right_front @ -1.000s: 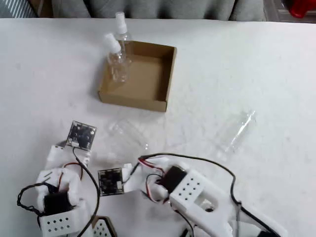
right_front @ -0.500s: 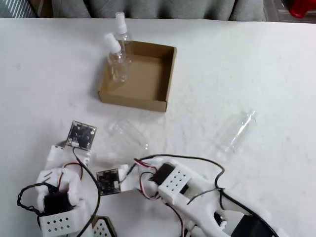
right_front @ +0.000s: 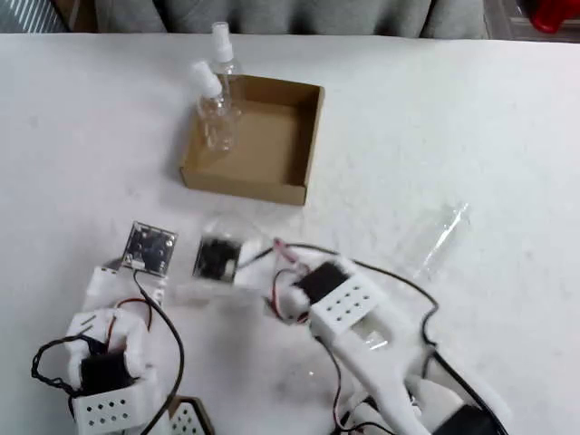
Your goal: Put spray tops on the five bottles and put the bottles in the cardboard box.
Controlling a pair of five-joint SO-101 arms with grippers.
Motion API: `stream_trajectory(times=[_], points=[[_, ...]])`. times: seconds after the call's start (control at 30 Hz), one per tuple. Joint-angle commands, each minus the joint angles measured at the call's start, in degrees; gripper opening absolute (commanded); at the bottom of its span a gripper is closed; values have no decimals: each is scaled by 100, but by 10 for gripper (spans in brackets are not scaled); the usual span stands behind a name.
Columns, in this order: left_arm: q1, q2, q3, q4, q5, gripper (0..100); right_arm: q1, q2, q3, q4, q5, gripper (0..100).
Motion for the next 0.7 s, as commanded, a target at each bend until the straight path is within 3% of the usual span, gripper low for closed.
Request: stream_trajectory(times=[0.0, 0.13, 0.27, 0.47, 0.67], points=[[-57, -66, 0, 0, -70, 38, 558, -734, -923, 1103, -484, 16], [-57, -66, 0, 0, -70, 38, 1349, -1349, -1407, 2026, -651, 16], [-57, -66, 0, 9, -70, 38, 2642, -1745, -1582, 2598, -633, 16], [-57, -66, 0, 9, -70, 38, 5095, -1719, -1556, 2519, 202, 16], [-57, -66, 0, 9, -70, 38, 7257, -1103, -1327, 1692, 756, 16]])
